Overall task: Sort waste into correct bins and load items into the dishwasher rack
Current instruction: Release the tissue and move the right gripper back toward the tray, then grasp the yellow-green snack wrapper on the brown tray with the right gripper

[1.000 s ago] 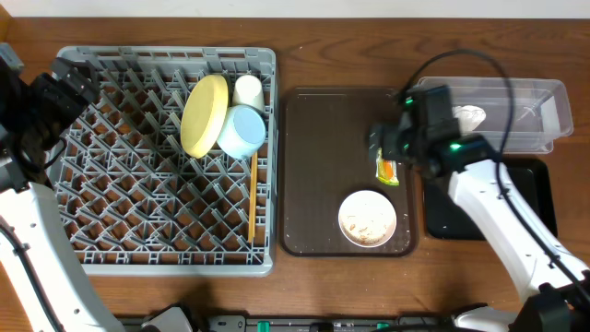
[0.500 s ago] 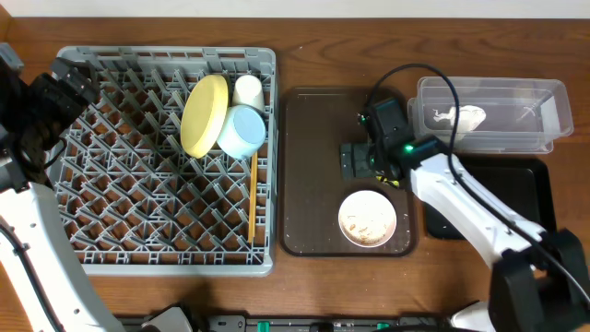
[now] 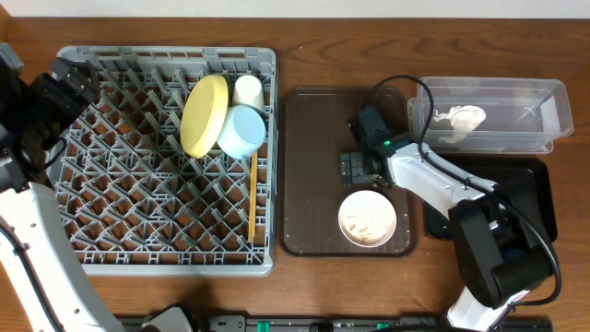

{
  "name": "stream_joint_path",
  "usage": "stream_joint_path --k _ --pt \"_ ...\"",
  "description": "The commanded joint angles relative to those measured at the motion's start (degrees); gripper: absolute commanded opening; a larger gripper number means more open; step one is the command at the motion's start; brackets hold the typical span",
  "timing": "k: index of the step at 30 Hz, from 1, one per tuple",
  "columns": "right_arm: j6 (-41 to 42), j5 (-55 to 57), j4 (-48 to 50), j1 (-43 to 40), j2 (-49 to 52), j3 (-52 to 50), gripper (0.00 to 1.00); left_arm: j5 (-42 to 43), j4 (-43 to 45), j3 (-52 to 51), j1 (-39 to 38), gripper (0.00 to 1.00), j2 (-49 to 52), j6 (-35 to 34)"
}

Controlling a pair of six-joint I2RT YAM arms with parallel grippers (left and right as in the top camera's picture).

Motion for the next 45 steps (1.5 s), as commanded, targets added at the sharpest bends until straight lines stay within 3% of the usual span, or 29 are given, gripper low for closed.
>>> stream_joint_path --k 1,3,4,8,13,20,30,34,37,38,39,45 --pt "0.3 2.0 -0.3 0.7 5.3 -1.1 0.99 0.5 0.0 0.8 0.2 0.93 0.2 0.2" --pt "0.3 0.9 -0.4 0.8 6.4 -1.1 0.94 0.5 0.0 0.8 0.2 0.94 0.2 0.2" --pt "0.3 0.1 -0.5 0.8 6.6 -1.1 0.87 0.5 0.0 0.8 0.2 0.93 0.2 0.2" --pt "0.3 -2.7 -0.2 0.8 6.6 -1.0 0.35 0.5 0.0 0.8 0.2 0.93 0.2 0.2" --pt "0.3 -6.1 -0.3 0.8 5.5 -0.1 0.02 0.5 0.0 0.8 0.2 0.94 0.2 0.2" --pt "0.3 -6.0 -0.4 0.7 -0.5 0.9 0.01 0.5 0.0 0.8 0.2 0.93 0.2 0.2" --pt "0.3 -3.3 -1.0 0.7 -17.1 0.9 0.01 0.5 0.0 0.8 0.2 0.93 0.2 0.2" --pt "0.3 -1.6 -2.3 0.7 -22.2 0.9 0.02 0.5 0.0 0.8 0.2 0.93 0.2 0.2" --pt "0.3 -1.2 -4.3 0.7 -23.4 0.9 0.62 0.5 0.0 0.8 0.2 0.93 0.2 0.2" --pt "0.3 -1.2 -5.1 0.7 -23.3 0.9 0.86 0.5 0.0 0.8 0.2 0.93 0.2 0.2" --pt "0.3 -1.2 -6.1 0.7 -23.1 0.8 0.99 0.5 0.0 0.8 0.2 0.93 0.2 0.2" --pt "1.2 -1.2 -8.8 0.7 -20.4 -0.9 0.99 0.5 0.0 0.8 0.2 0.93 0.2 0.2"
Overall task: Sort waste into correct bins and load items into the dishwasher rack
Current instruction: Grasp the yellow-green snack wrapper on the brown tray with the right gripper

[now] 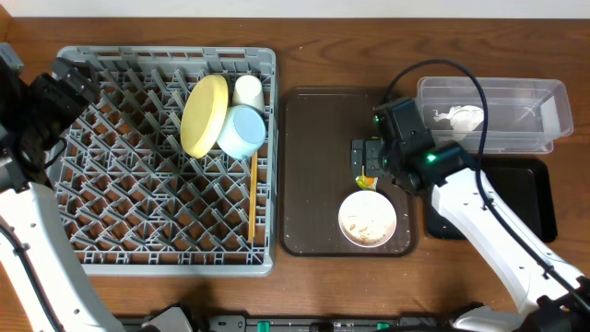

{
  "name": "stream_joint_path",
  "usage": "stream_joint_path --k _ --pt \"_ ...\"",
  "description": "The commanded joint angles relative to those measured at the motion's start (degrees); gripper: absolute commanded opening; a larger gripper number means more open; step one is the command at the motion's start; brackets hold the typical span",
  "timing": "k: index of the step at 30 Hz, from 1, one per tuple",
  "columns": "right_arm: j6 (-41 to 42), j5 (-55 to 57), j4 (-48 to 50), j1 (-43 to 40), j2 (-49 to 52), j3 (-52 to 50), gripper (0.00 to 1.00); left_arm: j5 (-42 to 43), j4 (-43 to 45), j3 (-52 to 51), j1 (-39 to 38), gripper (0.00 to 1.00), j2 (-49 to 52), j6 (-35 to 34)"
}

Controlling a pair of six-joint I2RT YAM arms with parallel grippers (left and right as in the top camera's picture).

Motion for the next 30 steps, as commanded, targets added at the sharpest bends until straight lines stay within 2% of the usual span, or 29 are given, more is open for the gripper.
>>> stream_joint_path --k 1,15,19,22,30 --pt "1.4 1.1 -0.3 0.7 2.7 -1.6 0.99 0.5 0.0 0.8 0.2 0.93 0.2 0.2" --pt "5.5 0.8 3.2 0.7 16.0 -2.1 0.99 0.5 0.0 0.8 0.2 0.93 0.2 0.2" --pt "5.5 0.8 4.5 0.7 20.0 -2.1 0.96 0.5 0.0 0.8 0.2 0.93 0.2 0.2" --pt "5.5 0.4 5.1 0.8 22.4 -2.1 0.85 0.5 0.0 0.8 0.2 0.94 0.2 0.2" --pt "5.9 -0.6 5.6 0.7 22.8 -1.6 0.4 0.5 0.0 0.8 0.2 0.94 0.2 0.2"
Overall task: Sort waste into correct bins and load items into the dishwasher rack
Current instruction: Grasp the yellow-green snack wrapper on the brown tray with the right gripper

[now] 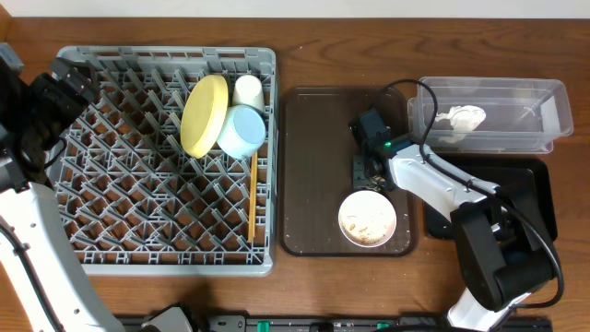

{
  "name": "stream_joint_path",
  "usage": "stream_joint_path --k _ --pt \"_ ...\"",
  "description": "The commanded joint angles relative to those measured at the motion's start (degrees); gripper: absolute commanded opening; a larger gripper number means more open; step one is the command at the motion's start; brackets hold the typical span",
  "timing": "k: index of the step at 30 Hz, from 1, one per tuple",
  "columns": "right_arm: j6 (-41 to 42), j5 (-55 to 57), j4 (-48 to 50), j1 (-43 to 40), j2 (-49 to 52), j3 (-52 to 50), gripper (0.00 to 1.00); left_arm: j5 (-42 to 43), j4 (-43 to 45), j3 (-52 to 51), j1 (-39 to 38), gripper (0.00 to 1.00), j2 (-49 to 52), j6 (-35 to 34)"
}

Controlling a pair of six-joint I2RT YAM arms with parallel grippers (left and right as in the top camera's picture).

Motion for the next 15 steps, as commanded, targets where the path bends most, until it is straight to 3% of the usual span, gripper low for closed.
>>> stream_joint_path --k 1,2,5,15 --pt "0.7 -1.3 -0.2 0.7 1.0 0.0 0.33 0.5 0.0 0.8 0.2 0.94 0.2 0.2" --pt "0.6 -1.3 -0.2 0.7 -0.1 0.7 0.3 0.5 0.0 0.8 0.2 0.94 0.2 0.2" --pt "0.6 -1.3 0.0 0.3 -3.2 1.9 0.01 0.5 0.0 0.8 0.2 0.93 0.2 0.2" --pt "1.0 7.1 -2.9 -0.7 -21.8 4.2 0.01 0.5 0.0 0.8 0.2 0.93 0.2 0.2"
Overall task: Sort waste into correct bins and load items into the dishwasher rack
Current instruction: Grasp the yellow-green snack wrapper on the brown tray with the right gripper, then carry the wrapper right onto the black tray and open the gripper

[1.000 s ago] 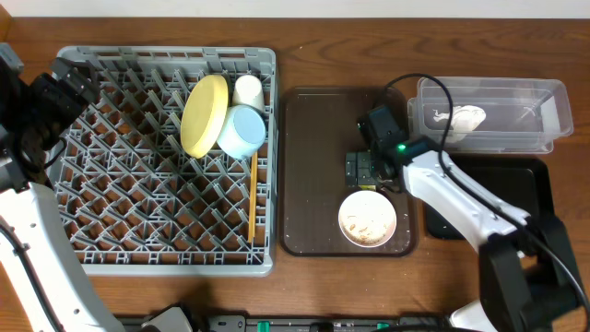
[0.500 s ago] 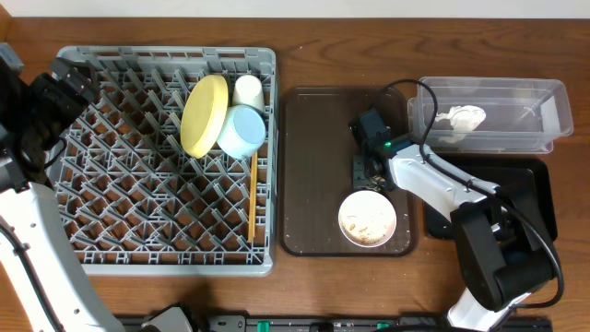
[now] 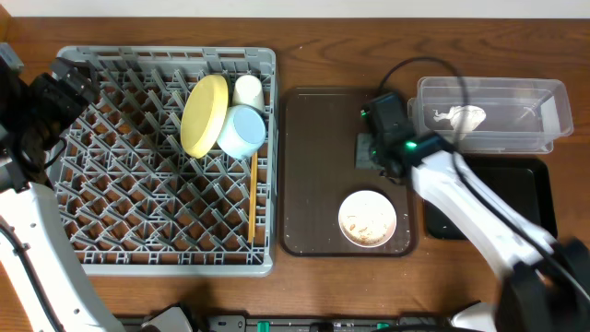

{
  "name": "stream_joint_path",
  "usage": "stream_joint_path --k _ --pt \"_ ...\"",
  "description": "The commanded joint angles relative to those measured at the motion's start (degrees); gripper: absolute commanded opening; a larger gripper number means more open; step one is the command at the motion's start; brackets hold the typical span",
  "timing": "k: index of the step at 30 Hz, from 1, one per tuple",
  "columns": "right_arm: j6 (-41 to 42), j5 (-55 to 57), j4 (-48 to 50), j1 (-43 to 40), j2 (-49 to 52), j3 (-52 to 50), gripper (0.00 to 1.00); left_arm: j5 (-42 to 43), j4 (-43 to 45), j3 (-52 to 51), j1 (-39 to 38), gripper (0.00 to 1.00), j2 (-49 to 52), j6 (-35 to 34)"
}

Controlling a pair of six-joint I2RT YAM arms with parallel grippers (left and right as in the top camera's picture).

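The overhead view shows a white bowl (image 3: 367, 219) with pale residue on the brown tray (image 3: 313, 166). My right gripper (image 3: 367, 150) hovers over that tray, just beyond the bowl; its fingers are too foreshortened to read. The grey dishwasher rack (image 3: 138, 212) holds a yellow plate (image 3: 204, 114), a light blue cup (image 3: 241, 131), a small white cup (image 3: 247, 89) and an orange stick (image 3: 252, 198). A clear bin (image 3: 516, 138) at the right holds crumpled white paper (image 3: 461, 117). My left gripper (image 3: 66, 81) sits at the rack's far left corner.
A black tray (image 3: 539, 198) lies below the clear bin, partly under my right arm. The right arm's cable loops over the clear bin's left end. The left arm's white link runs down the table's left edge beside the rack.
My right gripper has moved from the bowl's far rim to a spot farther back on the brown tray, and the arm now stretches out differently. The bowl, rack and left arm are unchanged.
My right gripper stood over the brown tray just beyond the bowl. At 1.5 s ago a small yellow-orange bit showed at its tip. Then it was low at the bowl's far rim, and now it is farther from the bowl. Rack contents stayed the same.
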Motion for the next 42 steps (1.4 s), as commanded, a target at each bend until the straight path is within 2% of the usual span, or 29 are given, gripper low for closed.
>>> stream_joint_path --k 1,6,11,16,26,42 --pt "2.0 6.6 -2.7 -0.9 -6.9 1.2 0.01 0.5 0.0 0.8 0.2 0.94 0.2 0.2" --pt "15.6 12.6 -14.7 -4.7 -15.3 1.2 0.01 0.5 0.0 0.8 0.2 0.94 0.2 0.2" --pt "27.4 16.6 -28.4 -12.2 -18.8 1.1 0.01 0.5 0.0 0.8 0.2 0.93 0.2 0.2" --pt "30.4 16.6 -34.9 -21.2 -18.9 -0.2 0.01 0.5 0.0 0.8 0.2 0.93 0.2 0.2" --pt "30.4 9.6 -28.5 -31.6 -18.9 -10.5 0.01 0.5 0.0 0.8 0.2 0.94 0.2 0.2" --pt "30.4 7.8 -15.1 -33.6 -18.9 -23.0 0.01 0.5 0.0 0.8 0.2 0.93 0.2 0.2"
